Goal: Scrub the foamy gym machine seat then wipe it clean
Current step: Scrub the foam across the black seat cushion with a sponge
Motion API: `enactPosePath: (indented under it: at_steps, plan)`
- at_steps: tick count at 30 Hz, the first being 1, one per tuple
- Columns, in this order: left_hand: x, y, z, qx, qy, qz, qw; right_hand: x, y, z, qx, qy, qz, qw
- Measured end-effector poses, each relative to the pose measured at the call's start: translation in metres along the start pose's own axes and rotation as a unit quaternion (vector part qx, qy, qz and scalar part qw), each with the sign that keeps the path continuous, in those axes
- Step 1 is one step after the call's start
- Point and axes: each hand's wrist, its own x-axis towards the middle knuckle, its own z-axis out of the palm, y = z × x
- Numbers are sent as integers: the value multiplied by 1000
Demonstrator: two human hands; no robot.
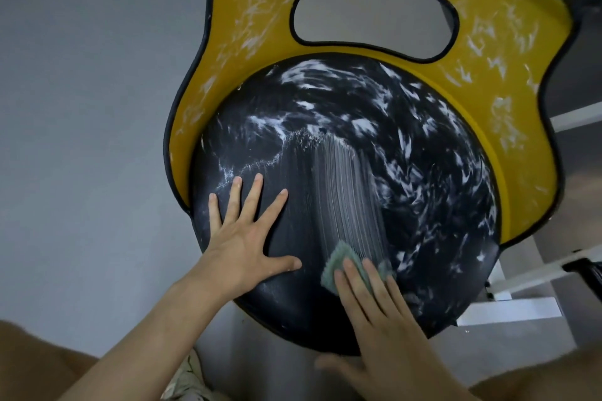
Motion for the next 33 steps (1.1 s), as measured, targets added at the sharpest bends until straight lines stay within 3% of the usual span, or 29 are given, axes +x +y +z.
enactPosePath:
  at_steps: [4, 6, 12, 15, 18, 22, 24, 26, 30, 33]
  plan:
    - [0, -2, 0, 0, 1, 0, 1000, 14, 8, -12, -2, -2, -3, 1000]
    - [0, -2, -1, 1, 1, 4, 1000, 54, 18, -36, -11, 32, 14, 999]
    - [-2, -2, 0, -9, 6, 8, 1000, 174, 43, -95, 29, 24, 77, 996]
    - [-1, -1, -2, -11, 5, 9, 1000, 151, 36, -82, 21, 48, 72, 996]
    - [2, 3, -3, -9, 0, 5, 1000, 74, 19, -41, 25, 59, 29, 998]
    - [3, 5, -3, -4, 0, 10, 1000, 2, 15, 0, -18, 11, 2, 1000]
    - [4, 6, -3, 5, 4, 9, 1000, 13, 22, -6, -13, 1, 5, 1000]
    - [3, 7, -2, 8, 13, 7, 1000, 50, 33, -27, -21, 45, 12, 999]
    - [3, 12, 3, -6, 50, -15, 999, 145, 55, -75, 19, 65, 91, 994]
    - [3, 14, 4, -9, 63, -23, 998, 147, 48, -80, 19, 69, 90, 993]
